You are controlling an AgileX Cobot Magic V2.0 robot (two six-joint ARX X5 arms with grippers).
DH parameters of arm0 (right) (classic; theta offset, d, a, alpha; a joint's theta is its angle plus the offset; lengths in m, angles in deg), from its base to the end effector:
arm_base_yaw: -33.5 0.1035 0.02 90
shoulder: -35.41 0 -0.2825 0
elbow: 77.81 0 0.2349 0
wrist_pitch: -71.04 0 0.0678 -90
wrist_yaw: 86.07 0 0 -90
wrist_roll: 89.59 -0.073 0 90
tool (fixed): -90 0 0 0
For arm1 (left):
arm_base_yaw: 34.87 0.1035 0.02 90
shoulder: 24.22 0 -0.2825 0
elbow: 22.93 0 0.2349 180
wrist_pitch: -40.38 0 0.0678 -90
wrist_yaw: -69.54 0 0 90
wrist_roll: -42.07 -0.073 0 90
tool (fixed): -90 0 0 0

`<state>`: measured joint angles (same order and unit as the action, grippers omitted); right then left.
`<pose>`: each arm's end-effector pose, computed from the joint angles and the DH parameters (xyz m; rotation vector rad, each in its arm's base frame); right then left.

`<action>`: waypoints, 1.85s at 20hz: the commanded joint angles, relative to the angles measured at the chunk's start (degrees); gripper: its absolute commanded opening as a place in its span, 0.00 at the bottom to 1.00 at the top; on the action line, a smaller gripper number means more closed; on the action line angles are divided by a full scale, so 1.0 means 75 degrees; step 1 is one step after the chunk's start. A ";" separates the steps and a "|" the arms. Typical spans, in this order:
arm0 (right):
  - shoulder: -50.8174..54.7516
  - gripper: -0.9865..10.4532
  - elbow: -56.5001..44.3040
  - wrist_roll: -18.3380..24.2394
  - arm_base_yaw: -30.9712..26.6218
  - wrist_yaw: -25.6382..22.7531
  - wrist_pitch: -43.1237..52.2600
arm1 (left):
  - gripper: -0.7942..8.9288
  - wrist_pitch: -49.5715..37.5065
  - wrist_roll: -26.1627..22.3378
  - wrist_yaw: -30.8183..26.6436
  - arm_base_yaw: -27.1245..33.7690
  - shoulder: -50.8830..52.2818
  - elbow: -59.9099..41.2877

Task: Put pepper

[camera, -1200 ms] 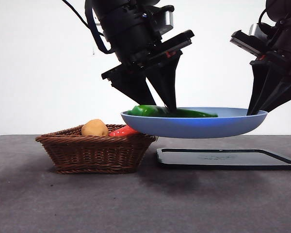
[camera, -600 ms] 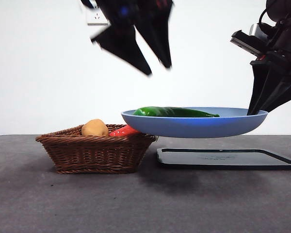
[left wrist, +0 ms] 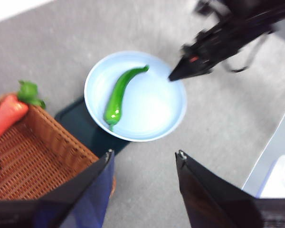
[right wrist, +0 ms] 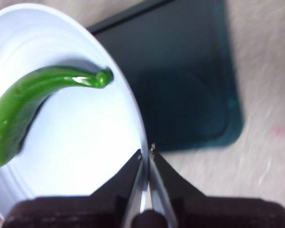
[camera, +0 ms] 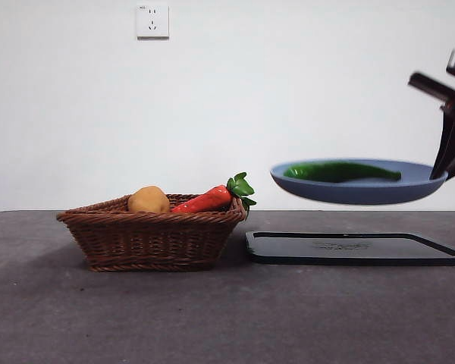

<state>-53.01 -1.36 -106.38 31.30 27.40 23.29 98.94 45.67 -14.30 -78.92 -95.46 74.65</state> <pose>0.3108 0.0172 0.2208 0.4967 1.0696 0.1858 0.1803 -0.1853 0.4004 0.1311 0.5749 -0.8341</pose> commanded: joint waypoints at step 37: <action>0.4100 0.27 0.1547 0.1967 0.1221 0.0085 -0.4561 | 0.32 0.0644 -0.0321 -0.0245 -0.0067 0.0341 0.0128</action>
<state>-21.45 9.22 -92.53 40.42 27.99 -11.27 104.01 43.99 -16.36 -78.92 -92.38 74.65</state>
